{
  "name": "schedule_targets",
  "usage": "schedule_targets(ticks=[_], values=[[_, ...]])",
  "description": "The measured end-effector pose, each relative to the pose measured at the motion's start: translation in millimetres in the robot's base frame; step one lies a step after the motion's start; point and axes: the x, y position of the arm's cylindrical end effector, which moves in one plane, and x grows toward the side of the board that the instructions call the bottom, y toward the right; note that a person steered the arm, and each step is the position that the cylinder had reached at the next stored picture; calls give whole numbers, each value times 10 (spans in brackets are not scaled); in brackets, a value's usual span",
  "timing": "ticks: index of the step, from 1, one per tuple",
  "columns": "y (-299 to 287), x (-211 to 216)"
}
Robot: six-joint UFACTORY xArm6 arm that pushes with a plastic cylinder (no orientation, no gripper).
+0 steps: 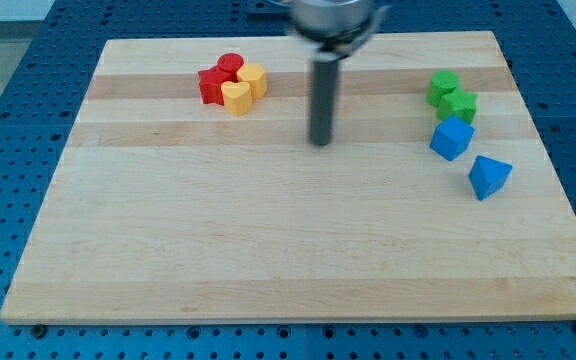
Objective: Push the yellow hexagon towards right to the red star
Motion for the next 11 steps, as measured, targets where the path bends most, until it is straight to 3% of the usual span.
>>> schedule_targets(ticks=[1,2,3,4,5,9,11], values=[[-888,-25],[-1372,-293],[-1388,-692],[-1349,-1016],[-1058,-1071],[1072,-1367],[197,-1065]])
